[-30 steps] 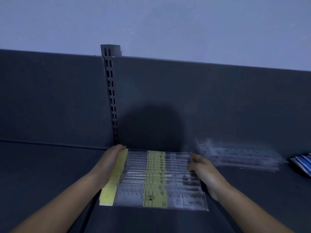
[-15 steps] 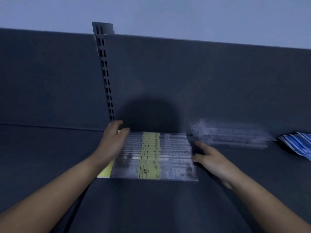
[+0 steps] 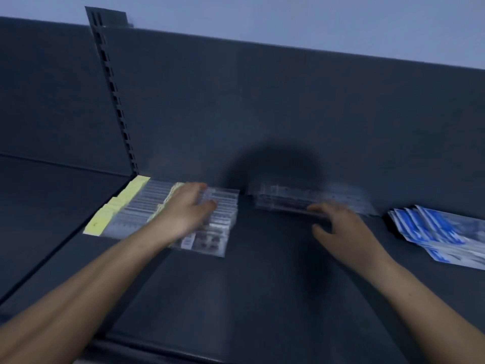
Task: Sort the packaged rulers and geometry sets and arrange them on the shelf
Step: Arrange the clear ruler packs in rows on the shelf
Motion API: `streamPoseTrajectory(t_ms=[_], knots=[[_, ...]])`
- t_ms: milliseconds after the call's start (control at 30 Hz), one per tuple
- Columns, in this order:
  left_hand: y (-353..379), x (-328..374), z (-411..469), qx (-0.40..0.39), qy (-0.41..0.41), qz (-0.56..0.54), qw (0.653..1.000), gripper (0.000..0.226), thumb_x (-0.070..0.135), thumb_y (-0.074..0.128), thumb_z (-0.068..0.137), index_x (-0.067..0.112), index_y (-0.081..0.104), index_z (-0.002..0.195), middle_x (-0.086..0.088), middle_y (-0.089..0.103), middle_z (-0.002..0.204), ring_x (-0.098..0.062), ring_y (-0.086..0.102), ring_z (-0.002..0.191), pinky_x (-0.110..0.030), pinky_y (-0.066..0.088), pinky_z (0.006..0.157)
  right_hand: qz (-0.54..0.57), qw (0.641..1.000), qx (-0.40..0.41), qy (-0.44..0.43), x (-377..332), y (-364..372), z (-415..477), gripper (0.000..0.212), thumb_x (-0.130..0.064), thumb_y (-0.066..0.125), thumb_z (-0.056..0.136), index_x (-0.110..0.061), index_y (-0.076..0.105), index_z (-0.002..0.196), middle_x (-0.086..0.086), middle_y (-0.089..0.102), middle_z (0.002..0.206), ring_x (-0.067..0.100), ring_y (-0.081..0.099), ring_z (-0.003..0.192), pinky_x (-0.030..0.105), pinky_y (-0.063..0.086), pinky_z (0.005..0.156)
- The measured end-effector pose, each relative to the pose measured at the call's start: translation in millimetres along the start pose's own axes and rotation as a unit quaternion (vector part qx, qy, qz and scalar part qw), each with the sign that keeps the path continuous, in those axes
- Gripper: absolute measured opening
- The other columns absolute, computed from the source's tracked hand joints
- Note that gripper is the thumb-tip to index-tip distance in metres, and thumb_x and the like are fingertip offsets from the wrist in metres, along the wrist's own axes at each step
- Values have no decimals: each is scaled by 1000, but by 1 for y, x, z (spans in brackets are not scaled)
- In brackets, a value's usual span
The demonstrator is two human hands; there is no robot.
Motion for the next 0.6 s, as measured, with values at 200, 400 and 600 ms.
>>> streamPoseTrajectory(t_ms=[200, 400, 600], knots=[[82, 32, -23, -144, 35, 141, 979, 64, 42, 55, 89, 12, 32, 141, -5, 30, 146, -21, 25, 137, -27, 22, 112, -132, 991, 32, -20, 43, 4, 32, 55, -20, 63, 83, -7, 46, 133, 12, 44, 135, 30, 41, 125, 38, 31, 107], [109, 61, -9, -161, 51, 178, 970, 79, 46, 52, 90, 12, 13, 149, -5, 6, 158, -20, 3, 146, -35, 7, 119, -194, 981, -7, -12, 58, 13, 41, 70, -42, 59, 86, -15, 28, 144, 5, 33, 138, 23, 33, 125, 33, 24, 107], [98, 56, 28, -76, 27, -57, 995, 83, 23, 71, 79, 11, 19, 143, -7, 31, 143, -18, 32, 131, -21, 27, 104, -171, 980, 46, 94, 79, -10, 31, 73, -49, 69, 75, -15, 43, 135, 9, 43, 128, 29, 41, 116, 43, 36, 98]])
Point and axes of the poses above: each hand's wrist, its own z-axis towards the middle knuckle, its own y-axis out of the palm, x = y × z, the point moved 6 cm from there along z, towards the middle knuckle
